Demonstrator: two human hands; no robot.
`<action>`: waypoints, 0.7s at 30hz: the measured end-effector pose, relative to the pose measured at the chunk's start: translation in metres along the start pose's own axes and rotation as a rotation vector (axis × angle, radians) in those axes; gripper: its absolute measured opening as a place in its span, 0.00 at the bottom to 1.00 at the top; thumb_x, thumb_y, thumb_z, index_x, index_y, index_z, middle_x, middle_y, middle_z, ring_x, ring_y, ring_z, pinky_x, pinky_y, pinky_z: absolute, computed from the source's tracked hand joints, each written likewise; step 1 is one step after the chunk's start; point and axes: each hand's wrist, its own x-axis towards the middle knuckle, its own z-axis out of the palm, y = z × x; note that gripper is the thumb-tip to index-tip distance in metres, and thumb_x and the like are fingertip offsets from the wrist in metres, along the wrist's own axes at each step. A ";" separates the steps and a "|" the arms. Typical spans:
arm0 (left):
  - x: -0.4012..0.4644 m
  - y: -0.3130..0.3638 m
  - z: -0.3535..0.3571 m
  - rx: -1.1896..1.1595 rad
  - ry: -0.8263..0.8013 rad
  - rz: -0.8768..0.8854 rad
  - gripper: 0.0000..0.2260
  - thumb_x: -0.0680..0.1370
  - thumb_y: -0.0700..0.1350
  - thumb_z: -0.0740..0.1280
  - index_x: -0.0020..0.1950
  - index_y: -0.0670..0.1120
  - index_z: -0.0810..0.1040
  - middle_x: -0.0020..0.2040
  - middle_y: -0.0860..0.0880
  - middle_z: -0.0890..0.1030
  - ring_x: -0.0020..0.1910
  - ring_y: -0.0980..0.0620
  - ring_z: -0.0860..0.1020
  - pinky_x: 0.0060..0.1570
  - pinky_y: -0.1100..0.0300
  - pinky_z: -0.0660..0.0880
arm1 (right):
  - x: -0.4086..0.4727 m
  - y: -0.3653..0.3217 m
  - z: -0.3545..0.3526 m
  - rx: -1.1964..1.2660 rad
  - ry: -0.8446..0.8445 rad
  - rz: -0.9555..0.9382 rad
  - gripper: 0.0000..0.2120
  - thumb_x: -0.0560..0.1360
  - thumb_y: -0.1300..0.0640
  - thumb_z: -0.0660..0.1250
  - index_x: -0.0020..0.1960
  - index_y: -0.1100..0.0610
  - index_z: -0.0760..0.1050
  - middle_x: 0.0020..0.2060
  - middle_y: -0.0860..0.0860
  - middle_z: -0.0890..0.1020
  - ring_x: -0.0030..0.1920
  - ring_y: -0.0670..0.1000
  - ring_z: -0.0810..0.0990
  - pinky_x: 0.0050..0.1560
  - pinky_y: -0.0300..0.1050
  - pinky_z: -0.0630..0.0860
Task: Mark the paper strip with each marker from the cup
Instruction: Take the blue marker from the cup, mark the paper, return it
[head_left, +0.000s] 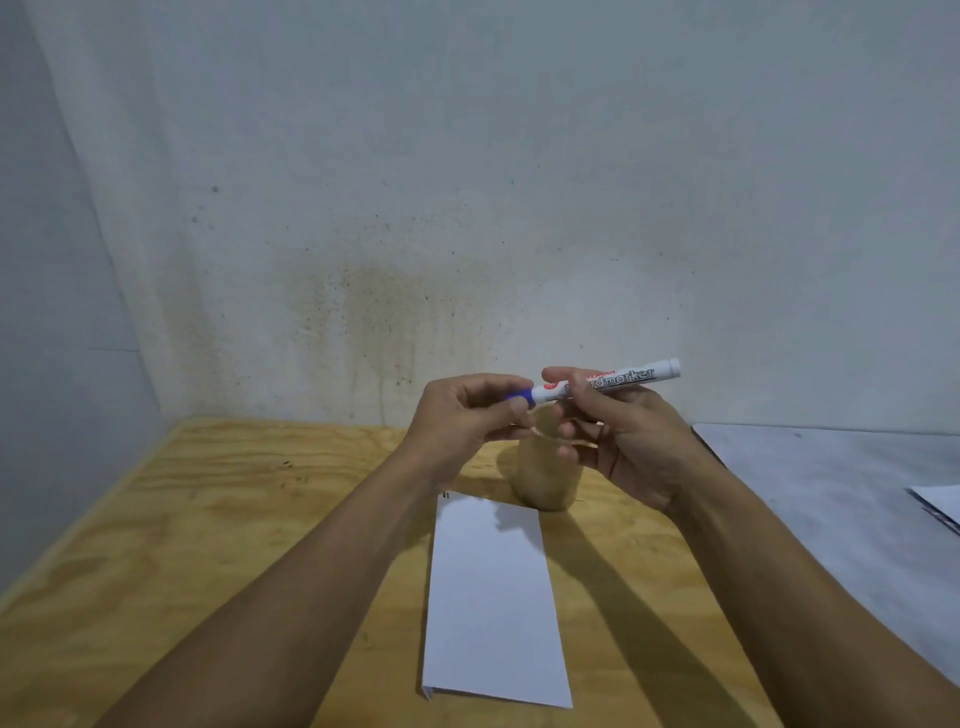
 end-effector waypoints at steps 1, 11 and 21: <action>-0.002 -0.001 -0.004 0.029 0.022 0.003 0.07 0.72 0.33 0.69 0.49 0.38 0.82 0.40 0.41 0.84 0.37 0.48 0.83 0.42 0.56 0.82 | 0.003 0.004 0.003 -0.031 0.019 -0.012 0.15 0.74 0.54 0.67 0.57 0.62 0.80 0.36 0.55 0.79 0.32 0.48 0.78 0.31 0.41 0.78; -0.009 0.004 -0.044 0.060 -0.008 -0.341 0.04 0.74 0.34 0.67 0.44 0.36 0.81 0.31 0.44 0.82 0.29 0.52 0.80 0.31 0.62 0.78 | 0.021 0.043 0.038 -0.137 0.088 -0.125 0.11 0.81 0.59 0.63 0.48 0.67 0.79 0.30 0.54 0.77 0.28 0.50 0.73 0.27 0.42 0.71; -0.029 -0.034 -0.115 0.767 0.199 -0.375 0.01 0.69 0.34 0.72 0.38 0.36 0.83 0.33 0.42 0.81 0.29 0.52 0.77 0.29 0.64 0.71 | 0.028 0.070 0.018 -0.152 0.284 -0.080 0.14 0.79 0.50 0.66 0.45 0.61 0.79 0.34 0.57 0.81 0.31 0.53 0.77 0.30 0.46 0.74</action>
